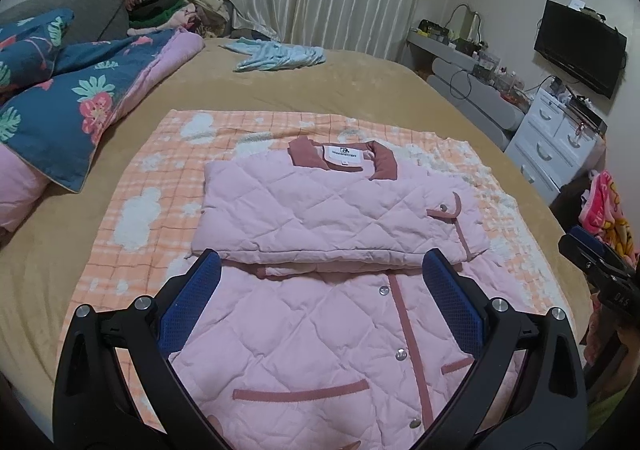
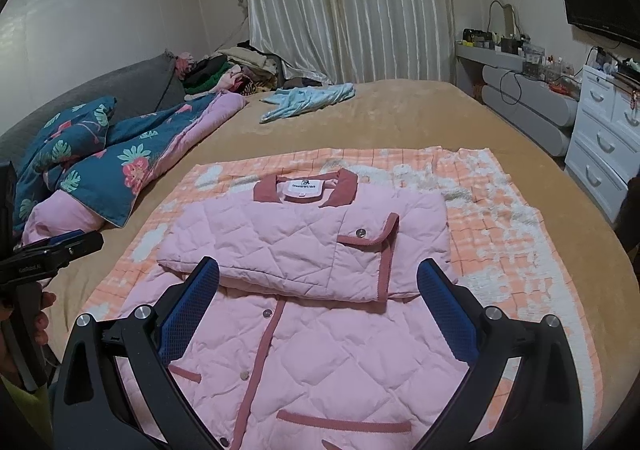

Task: Fold large clothes
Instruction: 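Move both tools back over the jacket toward its hem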

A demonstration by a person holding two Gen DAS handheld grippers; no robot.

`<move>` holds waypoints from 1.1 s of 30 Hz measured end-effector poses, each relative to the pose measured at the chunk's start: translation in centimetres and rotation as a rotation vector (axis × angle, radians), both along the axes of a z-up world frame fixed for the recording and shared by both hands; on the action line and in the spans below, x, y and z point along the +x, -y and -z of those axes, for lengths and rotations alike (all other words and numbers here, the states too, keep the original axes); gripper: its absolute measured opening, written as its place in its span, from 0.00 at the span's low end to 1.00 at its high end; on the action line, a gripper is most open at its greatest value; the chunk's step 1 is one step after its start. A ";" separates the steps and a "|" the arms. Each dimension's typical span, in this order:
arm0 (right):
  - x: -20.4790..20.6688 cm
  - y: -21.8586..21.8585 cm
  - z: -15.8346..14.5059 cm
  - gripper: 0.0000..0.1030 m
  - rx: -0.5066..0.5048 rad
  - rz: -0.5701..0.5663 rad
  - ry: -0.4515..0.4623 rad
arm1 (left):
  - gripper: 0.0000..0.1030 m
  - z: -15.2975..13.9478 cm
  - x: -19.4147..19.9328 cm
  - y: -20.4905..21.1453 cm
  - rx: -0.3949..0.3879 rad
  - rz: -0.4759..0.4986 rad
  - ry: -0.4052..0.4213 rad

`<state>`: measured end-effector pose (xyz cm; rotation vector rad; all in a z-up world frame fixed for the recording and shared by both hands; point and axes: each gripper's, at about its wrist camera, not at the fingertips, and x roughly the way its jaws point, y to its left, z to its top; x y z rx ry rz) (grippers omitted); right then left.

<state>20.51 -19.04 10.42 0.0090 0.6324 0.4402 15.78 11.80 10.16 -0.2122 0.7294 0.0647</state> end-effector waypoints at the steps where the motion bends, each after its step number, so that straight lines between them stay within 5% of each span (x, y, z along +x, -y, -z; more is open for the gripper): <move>1: -0.3 0.0 -0.1 0.96 -0.001 0.001 0.003 | 0.92 -0.1 -0.3 0.1 0.003 0.000 0.003; 17: -4.4 1.8 -1.3 0.96 0.004 0.018 0.058 | 0.92 -0.4 -4.6 0.6 0.030 -0.002 0.036; 33: -7.3 3.0 0.4 0.96 -0.031 0.026 0.045 | 0.92 2.3 -7.3 0.5 0.064 0.002 0.008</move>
